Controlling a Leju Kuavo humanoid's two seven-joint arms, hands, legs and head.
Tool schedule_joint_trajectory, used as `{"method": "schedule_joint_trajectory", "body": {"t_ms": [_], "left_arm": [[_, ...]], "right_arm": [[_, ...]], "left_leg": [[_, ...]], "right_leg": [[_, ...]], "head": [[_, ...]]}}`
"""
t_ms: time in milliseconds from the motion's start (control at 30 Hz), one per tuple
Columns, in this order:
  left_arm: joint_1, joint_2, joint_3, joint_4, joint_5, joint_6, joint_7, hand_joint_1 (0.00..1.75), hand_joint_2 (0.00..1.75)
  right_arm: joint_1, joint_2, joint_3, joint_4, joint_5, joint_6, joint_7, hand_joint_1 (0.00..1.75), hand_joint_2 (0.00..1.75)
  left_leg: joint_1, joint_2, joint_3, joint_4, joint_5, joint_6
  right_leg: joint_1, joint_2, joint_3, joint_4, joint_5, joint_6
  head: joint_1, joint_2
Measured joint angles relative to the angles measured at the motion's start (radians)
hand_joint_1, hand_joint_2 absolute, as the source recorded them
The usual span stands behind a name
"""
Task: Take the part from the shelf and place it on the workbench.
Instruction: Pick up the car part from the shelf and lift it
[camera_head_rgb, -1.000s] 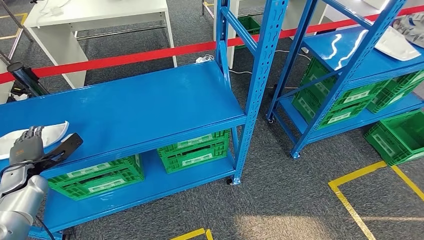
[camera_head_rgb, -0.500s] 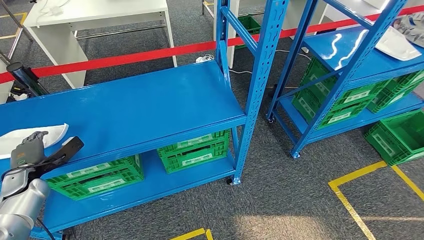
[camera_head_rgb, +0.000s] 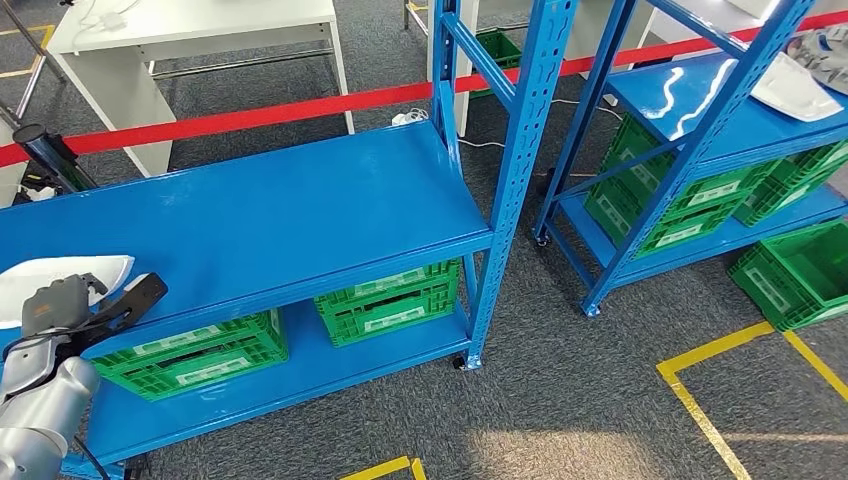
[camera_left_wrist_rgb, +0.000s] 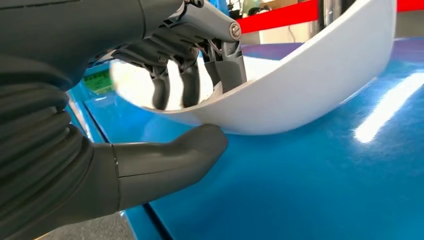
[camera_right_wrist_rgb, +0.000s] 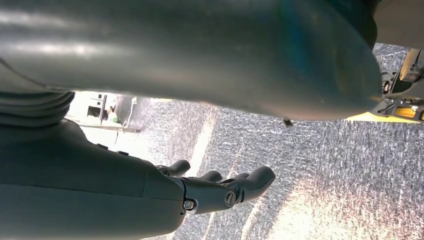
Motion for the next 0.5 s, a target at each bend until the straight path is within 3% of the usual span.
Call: {"method": "schedule_joint_trajectory", "body": {"t_ms": [433, 500], "left_arm": [[-0.008, -0.007, 0.001, 0.004, -0.002, -0.005, 0.005, 1.73, 1.75], [-0.008, -0.007, 0.002, 0.004, -0.002, -0.006, 0.004, 1.55, 1.75]], "right_arm": [[0.0, 0.0, 0.0, 0.0, 0.0, -0.001, 0.0, 0.0, 0.0], [0.0, 0.0, 0.0, 0.0, 0.0, -0.001, 0.0, 0.0, 0.0]], "left_leg": [[0.0, 0.0, 0.0, 0.0, 0.0, 0.0], [0.0, 0.0, 0.0, 0.0, 0.0, 0.0]], "right_leg": [[0.0, 0.0, 0.0, 0.0, 0.0, 0.0], [0.0, 0.0, 0.0, 0.0, 0.0, 0.0]], "head": [[0.0, 0.0], [0.0, 0.0]]}}
